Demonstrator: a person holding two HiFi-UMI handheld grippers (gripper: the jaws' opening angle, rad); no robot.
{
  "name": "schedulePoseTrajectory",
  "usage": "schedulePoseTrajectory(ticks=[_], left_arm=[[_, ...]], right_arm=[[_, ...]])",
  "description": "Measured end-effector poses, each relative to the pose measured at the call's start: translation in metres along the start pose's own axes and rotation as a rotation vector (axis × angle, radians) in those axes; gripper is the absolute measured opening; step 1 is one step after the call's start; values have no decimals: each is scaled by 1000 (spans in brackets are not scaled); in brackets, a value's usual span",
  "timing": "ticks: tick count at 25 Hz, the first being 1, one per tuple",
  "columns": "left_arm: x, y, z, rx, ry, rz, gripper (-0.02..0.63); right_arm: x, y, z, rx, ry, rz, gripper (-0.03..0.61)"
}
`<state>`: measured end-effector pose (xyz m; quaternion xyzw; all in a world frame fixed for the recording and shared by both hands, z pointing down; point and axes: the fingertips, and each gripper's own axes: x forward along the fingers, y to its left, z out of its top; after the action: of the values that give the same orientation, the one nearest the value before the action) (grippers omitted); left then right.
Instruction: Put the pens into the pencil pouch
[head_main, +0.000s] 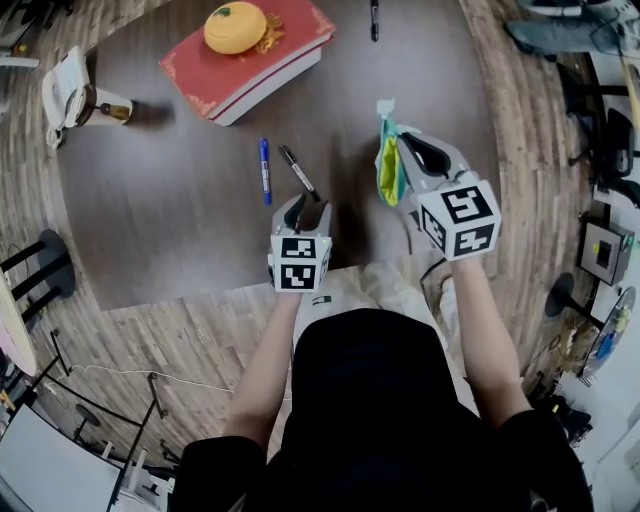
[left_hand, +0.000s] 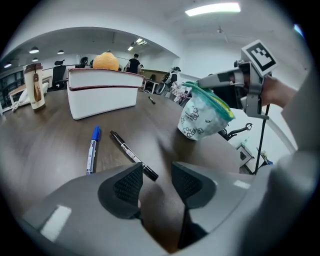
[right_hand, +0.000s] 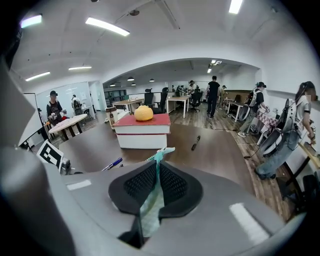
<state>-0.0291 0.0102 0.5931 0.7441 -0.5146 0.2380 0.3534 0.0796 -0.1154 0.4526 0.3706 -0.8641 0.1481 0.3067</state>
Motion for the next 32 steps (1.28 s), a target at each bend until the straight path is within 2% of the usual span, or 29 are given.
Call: schedulePoseTrajectory(ticks=[11, 21, 32], left_arm=[[21, 7, -8, -56, 12, 132, 162], [22, 14, -11, -48, 11, 182, 109], [21, 17, -12, -51, 12, 173, 85]], right_arm=[[1, 0, 0, 9, -9, 50, 29], [3, -6, -1, 12, -13, 69, 29], [6, -8, -3, 18, -16, 75, 29]])
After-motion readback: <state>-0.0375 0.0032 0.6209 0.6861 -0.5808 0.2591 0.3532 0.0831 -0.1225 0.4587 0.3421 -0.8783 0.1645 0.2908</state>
